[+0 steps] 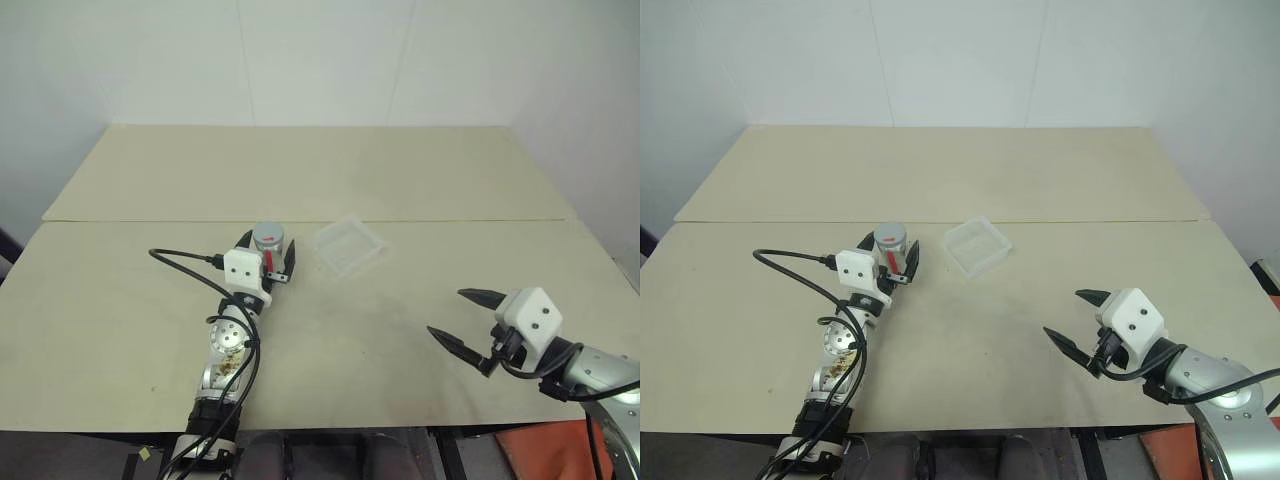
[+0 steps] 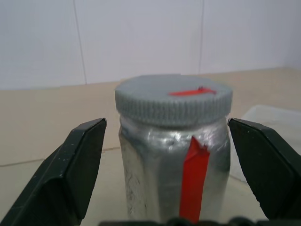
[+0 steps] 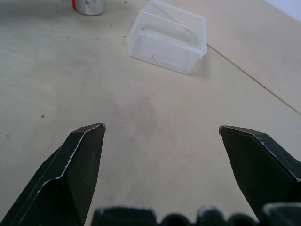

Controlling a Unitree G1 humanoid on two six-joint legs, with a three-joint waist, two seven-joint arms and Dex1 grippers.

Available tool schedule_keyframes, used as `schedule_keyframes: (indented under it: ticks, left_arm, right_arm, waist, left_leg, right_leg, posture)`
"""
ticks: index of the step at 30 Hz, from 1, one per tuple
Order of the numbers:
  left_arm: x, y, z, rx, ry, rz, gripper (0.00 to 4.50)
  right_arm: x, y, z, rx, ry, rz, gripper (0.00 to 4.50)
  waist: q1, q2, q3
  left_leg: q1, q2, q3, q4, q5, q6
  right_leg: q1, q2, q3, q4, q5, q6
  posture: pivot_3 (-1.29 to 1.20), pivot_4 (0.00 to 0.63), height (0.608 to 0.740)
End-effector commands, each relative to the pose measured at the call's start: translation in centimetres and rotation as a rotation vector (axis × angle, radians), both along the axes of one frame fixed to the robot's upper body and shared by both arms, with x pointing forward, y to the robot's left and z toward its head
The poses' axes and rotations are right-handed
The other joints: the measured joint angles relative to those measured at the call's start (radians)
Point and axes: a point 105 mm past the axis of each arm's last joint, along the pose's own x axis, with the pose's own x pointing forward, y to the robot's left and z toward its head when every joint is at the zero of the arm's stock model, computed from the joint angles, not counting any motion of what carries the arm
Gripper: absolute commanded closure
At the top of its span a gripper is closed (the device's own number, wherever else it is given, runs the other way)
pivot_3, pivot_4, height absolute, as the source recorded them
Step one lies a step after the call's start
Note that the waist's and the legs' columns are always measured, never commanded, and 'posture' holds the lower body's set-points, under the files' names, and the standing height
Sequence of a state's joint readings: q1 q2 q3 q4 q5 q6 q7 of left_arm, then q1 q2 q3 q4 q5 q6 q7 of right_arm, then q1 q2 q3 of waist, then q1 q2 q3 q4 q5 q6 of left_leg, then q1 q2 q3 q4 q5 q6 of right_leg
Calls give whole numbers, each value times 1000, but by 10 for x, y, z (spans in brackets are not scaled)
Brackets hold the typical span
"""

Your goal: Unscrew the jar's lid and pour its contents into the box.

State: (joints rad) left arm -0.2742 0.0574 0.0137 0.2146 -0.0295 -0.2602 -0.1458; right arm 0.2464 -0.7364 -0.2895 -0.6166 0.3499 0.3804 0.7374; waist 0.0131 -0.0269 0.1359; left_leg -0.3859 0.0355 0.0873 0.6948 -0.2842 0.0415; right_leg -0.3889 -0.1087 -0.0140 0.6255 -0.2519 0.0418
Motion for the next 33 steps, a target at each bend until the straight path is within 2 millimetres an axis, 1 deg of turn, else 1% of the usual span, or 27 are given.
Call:
schedule_keyframes:
  ticks: [1, 11, 18, 21, 24, 25, 30, 33]
  left_arm:
    - [4, 3, 8, 5, -20, 32, 0]
    - [2, -3, 2, 8, 6, 0, 0]
    - [0, -3, -4, 12, 30, -5, 0]
    - [0, -2, -8, 10, 48, -5, 598]
    - [1, -2, -11, 6, 64, 3, 1618]
    - [1, -2, -13, 5, 71, 4, 1881]
    - [3, -2, -14, 6, 73, 11, 1956]
    - [3, -2, -9, -8, 55, 5, 1998]
  right_arm:
    - [-1, -1, 12, -11, -46, -8, 20]
    - [-1, -1, 10, -12, -43, -16, 20]
    - [-4, 0, 7, -10, -34, -21, 20]
    - [-5, 0, 7, -9, -31, -24, 0]
    - [-5, 0, 6, -10, -29, -26, 0]
    - [-6, 0, 7, -9, -29, -27, 0]
    - [-6, -1, 7, -9, -30, -30, 0]
    - [-5, -1, 8, -9, -35, -33, 0]
  waist:
    - [0, 0, 0]
    - [0, 0, 0]
    - [0, 0, 0]
    - [0, 0, 0]
    - [0, 0, 0]
    - [0, 0, 0]
    - [1, 0, 0]
    - [1, 0, 0]
  left_leg:
    - [0, 0, 0, 0, 0, 0]
    - [0, 0, 0, 0, 0, 0]
    - [-1, 0, 0, 0, 0, 0]
    - [0, 0, 0, 0, 0, 0]
    - [-1, 0, 0, 0, 0, 0]
    - [-1, 0, 0, 0, 0, 0]
    - [0, 0, 0, 0, 0, 0]
    - [0, 0, 0, 0, 0, 0]
  right_leg:
    - [0, 0, 0, 0, 0, 0]
    - [0, 0, 0, 0, 0, 0]
    - [0, 0, 0, 0, 0, 0]
    - [0, 0, 0, 0, 0, 0]
    - [0, 0, 0, 0, 0, 0]
    - [0, 0, 0, 0, 0, 0]
    - [0, 0, 0, 0, 0, 0]
    - [0, 0, 0, 0, 0, 0]
  posture:
    - [0, 150, 740]
    - [0, 150, 740]
    - [0, 150, 740]
    - [0, 150, 740]
    - [0, 150, 740]
    - [0, 150, 740]
    - [0, 150, 740]
    - [0, 150, 740]
